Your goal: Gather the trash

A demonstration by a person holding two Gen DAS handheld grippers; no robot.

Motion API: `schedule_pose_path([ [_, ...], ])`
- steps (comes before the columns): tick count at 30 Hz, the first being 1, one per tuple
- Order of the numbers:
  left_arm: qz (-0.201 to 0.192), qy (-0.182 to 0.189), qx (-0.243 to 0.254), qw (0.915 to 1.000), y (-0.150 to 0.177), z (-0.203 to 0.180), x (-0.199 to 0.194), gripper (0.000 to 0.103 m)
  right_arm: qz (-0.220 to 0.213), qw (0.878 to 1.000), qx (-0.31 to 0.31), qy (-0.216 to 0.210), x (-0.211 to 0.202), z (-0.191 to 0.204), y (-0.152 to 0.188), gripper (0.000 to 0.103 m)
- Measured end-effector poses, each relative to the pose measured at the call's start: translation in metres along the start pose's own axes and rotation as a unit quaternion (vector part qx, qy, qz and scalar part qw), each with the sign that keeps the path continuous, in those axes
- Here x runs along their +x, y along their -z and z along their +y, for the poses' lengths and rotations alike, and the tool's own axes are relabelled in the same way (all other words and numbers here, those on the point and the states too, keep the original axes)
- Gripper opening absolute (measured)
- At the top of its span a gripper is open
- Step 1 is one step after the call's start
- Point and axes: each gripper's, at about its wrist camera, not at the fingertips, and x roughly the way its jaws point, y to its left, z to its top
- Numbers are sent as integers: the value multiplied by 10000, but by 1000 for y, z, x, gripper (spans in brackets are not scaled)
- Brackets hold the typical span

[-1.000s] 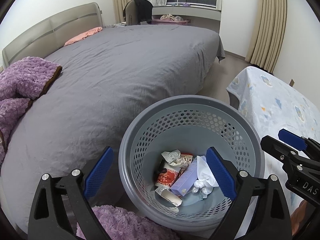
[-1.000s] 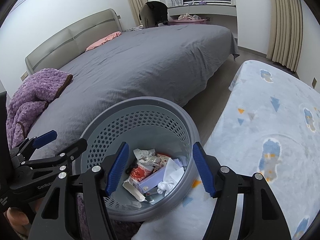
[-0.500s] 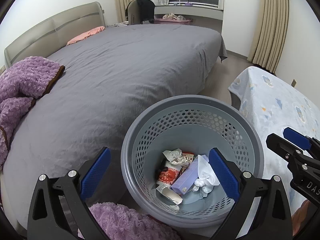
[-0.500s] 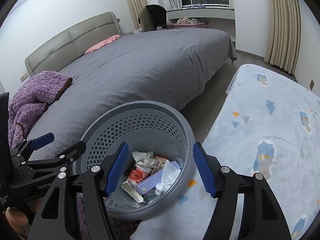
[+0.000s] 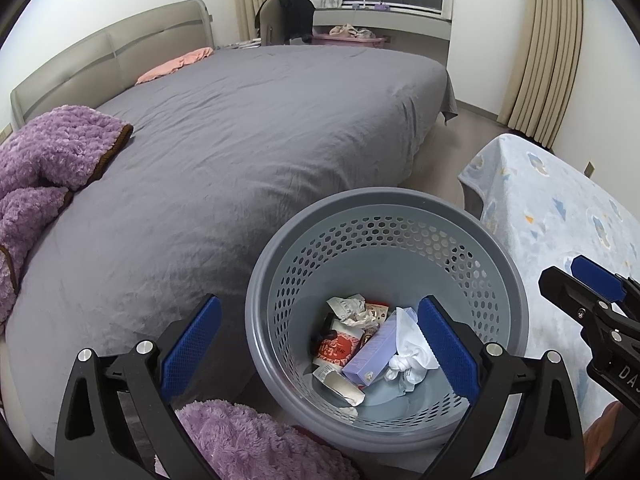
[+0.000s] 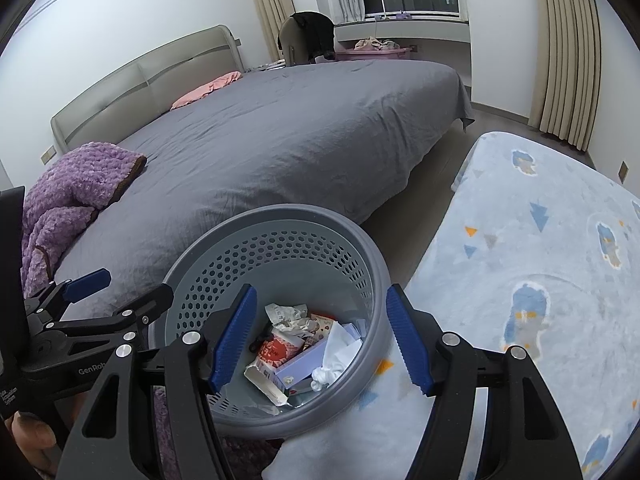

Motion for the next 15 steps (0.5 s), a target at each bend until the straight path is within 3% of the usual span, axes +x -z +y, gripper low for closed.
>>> schedule_pose_path([
  [15, -14, -116, 10, 9999, -1, 3, -2, 96, 0, 10000, 2, 6, 0, 0, 0, 64],
])
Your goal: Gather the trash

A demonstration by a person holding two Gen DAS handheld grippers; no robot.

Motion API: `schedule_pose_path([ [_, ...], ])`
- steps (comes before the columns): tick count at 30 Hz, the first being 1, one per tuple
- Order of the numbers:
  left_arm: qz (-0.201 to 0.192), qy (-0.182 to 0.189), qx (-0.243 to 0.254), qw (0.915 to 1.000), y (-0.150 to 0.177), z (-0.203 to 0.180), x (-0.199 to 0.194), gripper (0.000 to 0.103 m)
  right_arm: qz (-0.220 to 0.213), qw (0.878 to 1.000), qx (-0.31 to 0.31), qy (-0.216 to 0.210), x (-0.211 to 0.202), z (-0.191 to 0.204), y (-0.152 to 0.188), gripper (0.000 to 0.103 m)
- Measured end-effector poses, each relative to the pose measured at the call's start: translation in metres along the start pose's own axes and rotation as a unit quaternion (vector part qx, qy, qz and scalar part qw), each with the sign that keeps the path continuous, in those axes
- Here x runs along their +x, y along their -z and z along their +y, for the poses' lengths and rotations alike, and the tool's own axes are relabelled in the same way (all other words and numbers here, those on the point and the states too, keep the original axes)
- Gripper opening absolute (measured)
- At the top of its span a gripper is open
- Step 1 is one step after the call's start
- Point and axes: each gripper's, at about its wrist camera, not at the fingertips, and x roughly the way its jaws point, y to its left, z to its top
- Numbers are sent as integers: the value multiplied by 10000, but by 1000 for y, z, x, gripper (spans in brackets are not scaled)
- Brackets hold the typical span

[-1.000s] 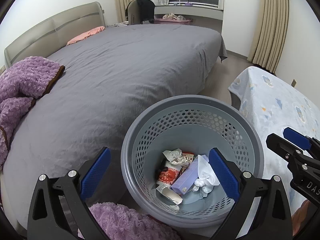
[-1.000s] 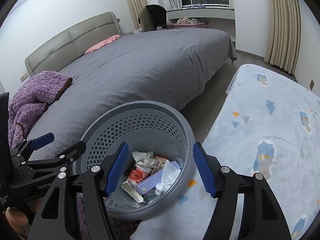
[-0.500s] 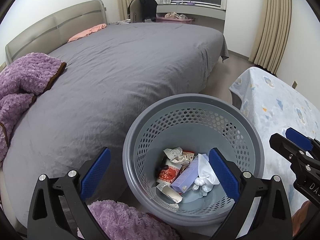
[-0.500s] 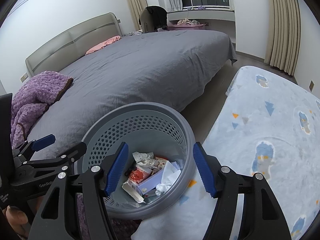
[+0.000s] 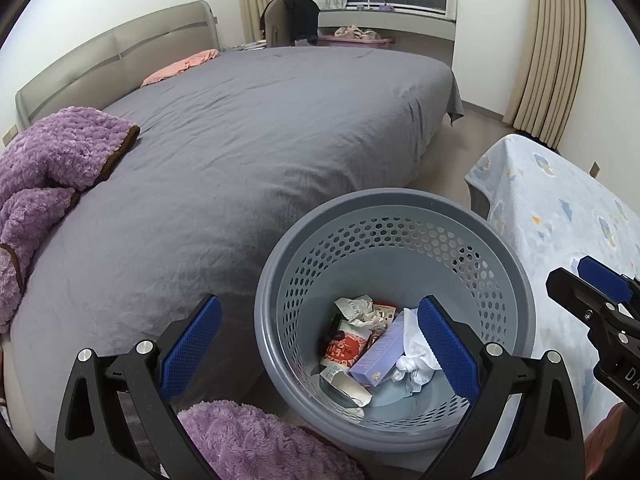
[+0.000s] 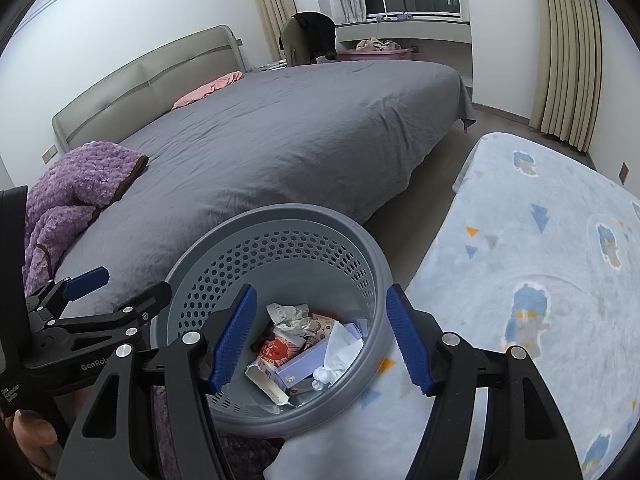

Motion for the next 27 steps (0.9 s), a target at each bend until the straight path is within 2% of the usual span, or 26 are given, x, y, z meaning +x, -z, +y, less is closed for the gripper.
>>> schedule_pose_path([
  [27, 19, 29, -1, 10000, 0, -4, 1, 96, 18, 10000, -23, -2, -1, 1, 1, 64],
])
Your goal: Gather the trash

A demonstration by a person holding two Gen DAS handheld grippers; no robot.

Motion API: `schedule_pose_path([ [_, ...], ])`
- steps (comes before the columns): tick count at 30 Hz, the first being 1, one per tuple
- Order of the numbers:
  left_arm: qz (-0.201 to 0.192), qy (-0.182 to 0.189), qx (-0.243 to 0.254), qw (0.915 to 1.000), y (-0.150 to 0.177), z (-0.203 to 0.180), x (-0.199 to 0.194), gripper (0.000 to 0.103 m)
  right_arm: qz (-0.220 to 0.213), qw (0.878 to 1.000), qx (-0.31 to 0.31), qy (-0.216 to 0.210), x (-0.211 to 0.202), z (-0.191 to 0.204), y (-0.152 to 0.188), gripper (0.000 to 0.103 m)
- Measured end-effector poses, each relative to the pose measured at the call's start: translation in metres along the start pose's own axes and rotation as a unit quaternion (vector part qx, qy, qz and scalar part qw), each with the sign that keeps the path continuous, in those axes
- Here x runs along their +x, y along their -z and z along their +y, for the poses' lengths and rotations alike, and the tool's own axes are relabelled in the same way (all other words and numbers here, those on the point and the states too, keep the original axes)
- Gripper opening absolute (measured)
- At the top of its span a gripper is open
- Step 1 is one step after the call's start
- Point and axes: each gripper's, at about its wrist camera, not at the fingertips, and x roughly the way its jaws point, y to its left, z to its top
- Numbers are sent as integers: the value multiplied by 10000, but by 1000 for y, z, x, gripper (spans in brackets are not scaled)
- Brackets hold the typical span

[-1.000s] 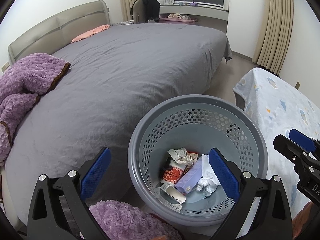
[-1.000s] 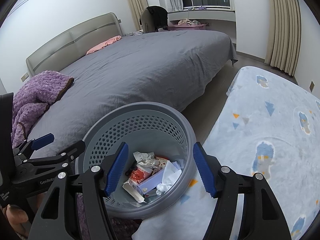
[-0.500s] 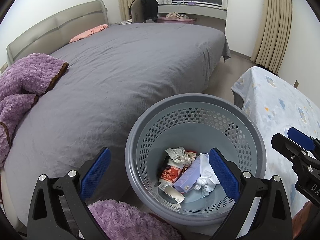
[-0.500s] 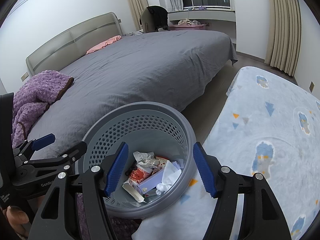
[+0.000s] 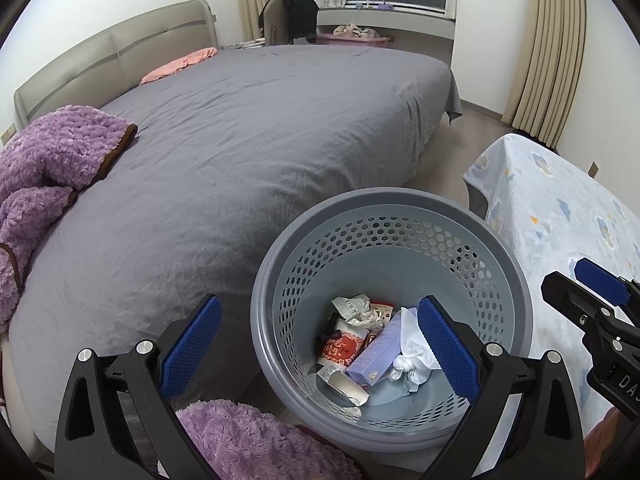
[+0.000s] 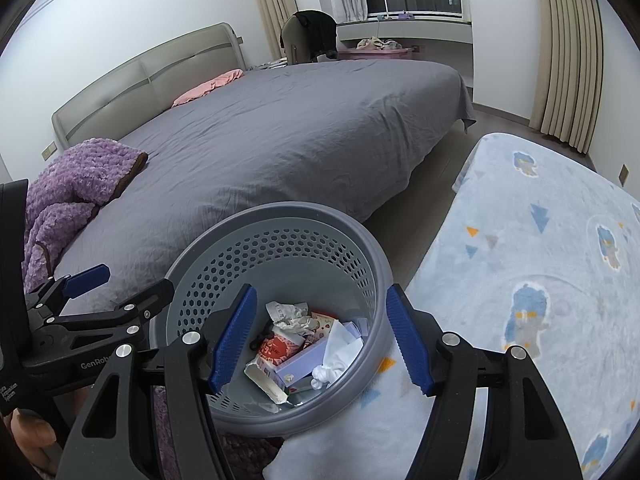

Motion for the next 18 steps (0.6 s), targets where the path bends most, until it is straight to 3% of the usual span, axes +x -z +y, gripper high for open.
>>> schedule_pose_path([
  [18, 23, -2, -61, 10000, 1, 2, -1, 96, 34, 10000, -2, -4, 2, -1, 2, 64],
])
